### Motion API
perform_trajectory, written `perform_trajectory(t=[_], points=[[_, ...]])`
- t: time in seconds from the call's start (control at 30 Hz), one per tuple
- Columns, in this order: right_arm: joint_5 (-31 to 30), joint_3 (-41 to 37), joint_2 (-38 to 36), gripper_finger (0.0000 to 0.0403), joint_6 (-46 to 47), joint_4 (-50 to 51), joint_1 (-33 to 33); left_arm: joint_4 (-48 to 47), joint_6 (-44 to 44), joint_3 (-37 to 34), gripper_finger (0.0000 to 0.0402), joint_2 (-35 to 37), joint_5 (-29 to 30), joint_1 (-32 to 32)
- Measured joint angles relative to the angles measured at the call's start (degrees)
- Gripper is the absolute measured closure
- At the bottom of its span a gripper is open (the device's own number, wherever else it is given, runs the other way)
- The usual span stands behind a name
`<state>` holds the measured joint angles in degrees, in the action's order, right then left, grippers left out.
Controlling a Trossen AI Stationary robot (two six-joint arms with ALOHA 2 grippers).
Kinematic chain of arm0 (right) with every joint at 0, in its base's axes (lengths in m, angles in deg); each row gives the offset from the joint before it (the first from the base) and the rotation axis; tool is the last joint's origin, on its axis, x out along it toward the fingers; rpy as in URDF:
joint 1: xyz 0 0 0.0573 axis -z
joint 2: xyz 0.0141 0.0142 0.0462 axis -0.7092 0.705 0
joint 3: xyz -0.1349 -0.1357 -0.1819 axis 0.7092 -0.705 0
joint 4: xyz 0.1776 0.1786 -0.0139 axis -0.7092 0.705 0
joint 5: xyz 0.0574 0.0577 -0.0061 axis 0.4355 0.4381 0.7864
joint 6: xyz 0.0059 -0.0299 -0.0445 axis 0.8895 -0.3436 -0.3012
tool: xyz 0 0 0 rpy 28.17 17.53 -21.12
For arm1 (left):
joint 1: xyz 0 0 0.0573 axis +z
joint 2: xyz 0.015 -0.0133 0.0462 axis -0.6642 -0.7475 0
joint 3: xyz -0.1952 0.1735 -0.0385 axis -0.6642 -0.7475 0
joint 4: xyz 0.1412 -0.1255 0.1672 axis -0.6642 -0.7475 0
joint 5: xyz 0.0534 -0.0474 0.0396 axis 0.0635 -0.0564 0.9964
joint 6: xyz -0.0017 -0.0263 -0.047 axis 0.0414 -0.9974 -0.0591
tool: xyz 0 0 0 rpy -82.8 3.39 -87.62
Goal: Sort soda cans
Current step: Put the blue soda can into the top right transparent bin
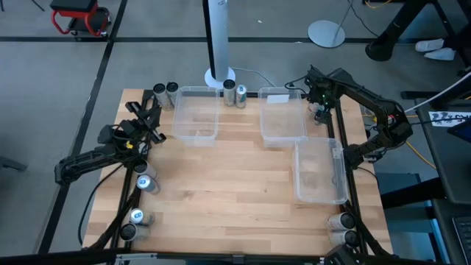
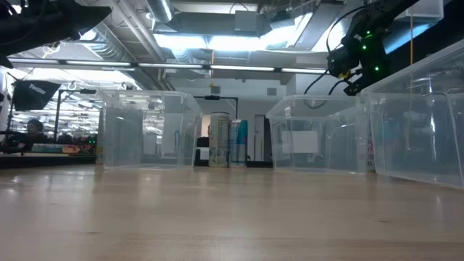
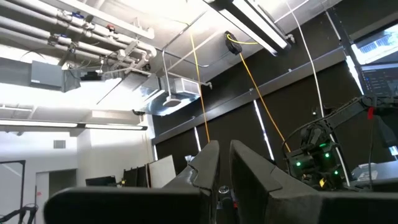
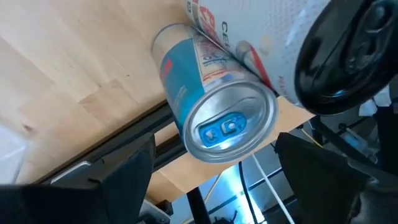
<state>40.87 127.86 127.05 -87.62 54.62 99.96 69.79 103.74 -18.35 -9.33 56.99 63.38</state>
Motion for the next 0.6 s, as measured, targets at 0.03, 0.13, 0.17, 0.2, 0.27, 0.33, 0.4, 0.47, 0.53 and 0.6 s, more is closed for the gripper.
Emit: perform_trajectory(t=[0.03, 0.13, 0.17, 0.2, 0.27, 0.33, 0.4, 0.47, 0.53, 0.6], points=[[0.0, -0.4, 0.0, 0.0068, 0.2, -0.6, 0.0, 0.0, 0.0, 0.0, 0.0370, 0.0, 0.0, 0.0], [-0.2, -2.3, 0.0, 0.0068, 0.3, -3.2, 0.0, 0.0, 0.0, 0.0, 0.0370, 0.0, 0.0, 0.0], [0.1, -2.9, 0.0, 0.0068, 0.2, -3.8, 0.0, 0.0, 0.0, 0.0, 0.0370, 0.0, 0.0, 0.0], [0.2, -3.6, 0.0, 0.0068, 0.1, -4.3, 0.0, 0.0, 0.0, 0.0, 0.0370, 0.0, 0.0, 0.0], [0.3, -4.5, 0.0, 0.0068, -0.3, -5.3, 0.0, 0.0, 0.0, 0.0, 0.0370, 0.0, 0.0, 0.0], [0.1, -5.3, 0.0, 0.0068, -0.6, -6.2, 0.0, 0.0, 0.0, 0.0, 0.0370, 0.0, 0.0, 0.0], [0.5, -6.1, 0.0, 0.0068, -0.9, -7.4, 0.0, 0.0, 0.0, 0.0, 0.0370, 0.0, 0.0, 0.0], [1.4, -6.8, 0.0, 0.0068, -1.0, -8.6, 0.0, 0.0, 0.0, 0.0, 0.0370, 0.0, 0.0, 0.0], [2.3, -7.4, 0.0, 0.0068, -1.6, -9.6, 0.0, 0.0, 0.0, 0.0, 0.0370, 0.0, 0.0, 0.0], [3.4, -7.9, 0.0, 0.0068, -2.3, -10.6, 0.0, 0.0, 0.0, 0.0, 0.0370, 0.0, 0.0, 0.0]])
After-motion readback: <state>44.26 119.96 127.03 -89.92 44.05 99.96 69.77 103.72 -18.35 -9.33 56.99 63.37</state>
